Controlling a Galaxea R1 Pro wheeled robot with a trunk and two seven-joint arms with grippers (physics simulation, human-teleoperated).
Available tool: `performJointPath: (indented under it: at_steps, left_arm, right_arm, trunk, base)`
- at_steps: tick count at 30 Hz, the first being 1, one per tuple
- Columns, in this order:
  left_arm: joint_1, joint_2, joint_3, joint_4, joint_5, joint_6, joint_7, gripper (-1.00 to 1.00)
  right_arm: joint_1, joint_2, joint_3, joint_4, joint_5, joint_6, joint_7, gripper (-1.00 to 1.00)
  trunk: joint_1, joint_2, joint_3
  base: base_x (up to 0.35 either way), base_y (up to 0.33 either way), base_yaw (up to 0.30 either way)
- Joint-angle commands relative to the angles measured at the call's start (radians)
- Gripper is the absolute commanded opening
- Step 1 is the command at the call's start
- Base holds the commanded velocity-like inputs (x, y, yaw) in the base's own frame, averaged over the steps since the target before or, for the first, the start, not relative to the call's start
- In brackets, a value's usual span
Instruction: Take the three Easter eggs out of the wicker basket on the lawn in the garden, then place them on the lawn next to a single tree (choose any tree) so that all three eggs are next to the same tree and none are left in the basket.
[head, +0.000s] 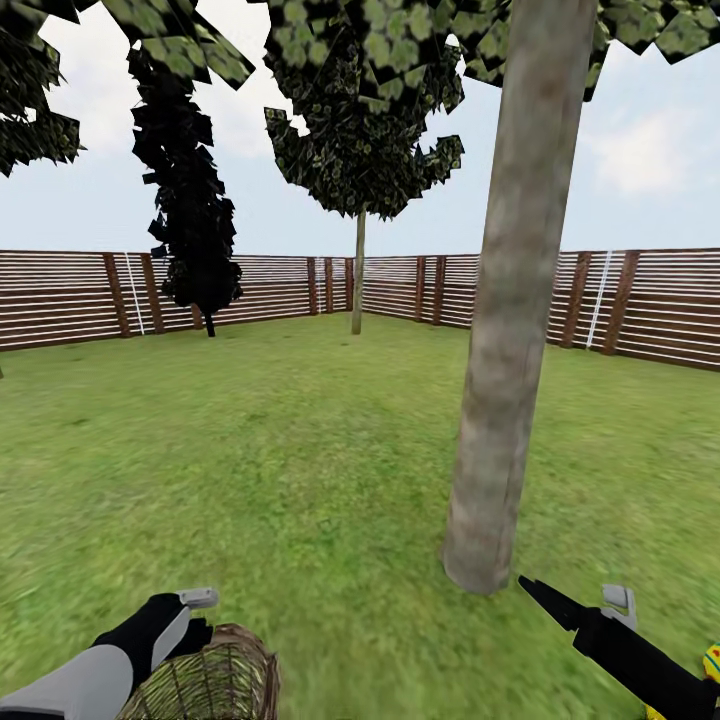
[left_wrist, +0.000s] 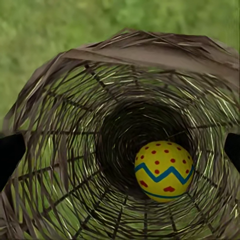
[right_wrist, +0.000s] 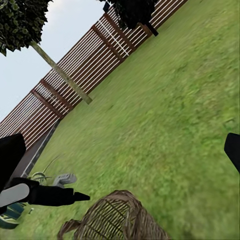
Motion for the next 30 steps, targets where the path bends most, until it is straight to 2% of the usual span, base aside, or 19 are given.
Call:
performJointPath:
  at_steps: [1, 19, 30]
  left_arm:
    - [0.0, 0.001, -0.008, -0.002, 0.011, 0.005, 0.006, 1.0]
    - [0.044, 0.001, -0.008, -0.001, 0.011, -0.018, 0.005, 1.0]
    - [0.049, 0.001, -0.007, -0.002, 0.011, -0.011, 0.004, 1.0]
  right_arm:
    - [-0.001, 0.0, -0.001, 0.0, -0.004, 0.007, 0.001, 1.0]
    - [-0.001, 0.0, -0.001, 0.0, -0.004, 0.007, 0.007, 1.0]
    - [-0.001, 0.0, -0.001, 0.0, -0.004, 0.007, 0.008, 1.0]
  trunk:
    - [0.004, -0.008, -0.004]
    - [0.073, -0.134, -0.061]
    - [0.115, -0.211, -0.095]
  base:
    - [0.0, 0.0, 0.0]
    - [0.0, 0.0, 0.0]
    - [0.0, 0.0, 0.0]
